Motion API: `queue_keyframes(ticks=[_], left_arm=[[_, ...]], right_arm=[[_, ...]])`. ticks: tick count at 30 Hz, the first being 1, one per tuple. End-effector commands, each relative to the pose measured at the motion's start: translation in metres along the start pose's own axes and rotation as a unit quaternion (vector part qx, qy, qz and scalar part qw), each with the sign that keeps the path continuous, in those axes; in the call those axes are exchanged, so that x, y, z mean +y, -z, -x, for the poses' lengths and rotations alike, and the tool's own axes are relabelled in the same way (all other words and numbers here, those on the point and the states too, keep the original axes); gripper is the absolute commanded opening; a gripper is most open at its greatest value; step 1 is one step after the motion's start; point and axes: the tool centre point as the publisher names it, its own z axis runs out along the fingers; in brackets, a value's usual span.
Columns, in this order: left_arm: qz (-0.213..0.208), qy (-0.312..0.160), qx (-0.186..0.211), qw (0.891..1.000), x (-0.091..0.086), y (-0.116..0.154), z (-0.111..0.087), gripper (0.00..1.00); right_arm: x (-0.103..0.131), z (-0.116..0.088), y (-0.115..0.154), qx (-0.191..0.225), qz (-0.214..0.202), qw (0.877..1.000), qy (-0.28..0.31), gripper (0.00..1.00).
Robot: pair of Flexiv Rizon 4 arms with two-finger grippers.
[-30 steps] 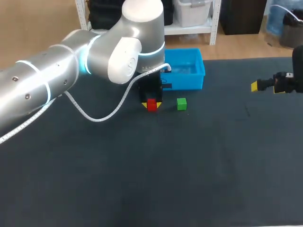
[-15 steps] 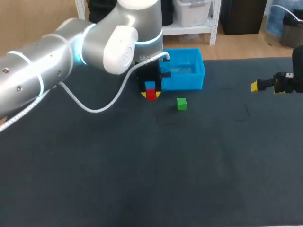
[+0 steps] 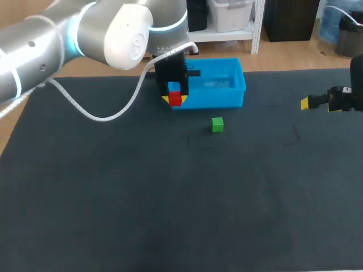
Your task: Use the left arm to pick the red cube and place it into the blue plastic box first, then use the right arm to grasp the green cube and put it into the same blue plastic box after the first action is fully finished.
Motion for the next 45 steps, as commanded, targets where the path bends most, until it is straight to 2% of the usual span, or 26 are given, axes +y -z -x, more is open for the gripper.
queue_keyframes(ticks=[1,5,14,18,22,31,36,45], left_arm=[[-0.013,-0.005,-0.013,1.0,0.008,0.006,-0.008,0.0],[-0.025,-0.026,-0.019,0.999,0.012,0.013,-0.005,0.0],[-0.064,-0.079,-0.083,0.991,0.024,0.033,-0.001,0.0],[-0.096,-0.115,-0.111,0.982,0.029,0.036,-0.003,0.0],[-0.146,-0.158,-0.139,0.967,0.033,0.043,-0.006,0.0],[-0.172,-0.203,-0.179,0.947,0.045,0.052,-0.008,0.0],[-0.183,-0.222,-0.192,0.938,0.046,0.053,-0.007,0.0],[-0.187,-0.24,-0.195,0.932,0.041,0.051,-0.001,0.0]], right_arm=[[-0.001,0.0,0.0,0.001,0.001,1.0,0.0,1.0],[-0.001,0.0,0.0,0.001,0.001,1.0,0.0,1.0],[-0.001,0.0,0.0,0.001,0.001,1.0,0.0,1.0],[-0.001,0.0,0.0,0.001,0.001,1.0,0.0,1.0],[-0.001,0.0,0.0,0.001,0.001,1.0,0.0,1.0],[-0.001,0.0,0.0,0.001,0.001,1.0,0.0,1.0],[-0.001,0.0,0.0,0.001,0.001,1.0,0.0,1.0],[-0.001,0.0,0.0,0.001,0.001,1.0,0.0,1.0]])
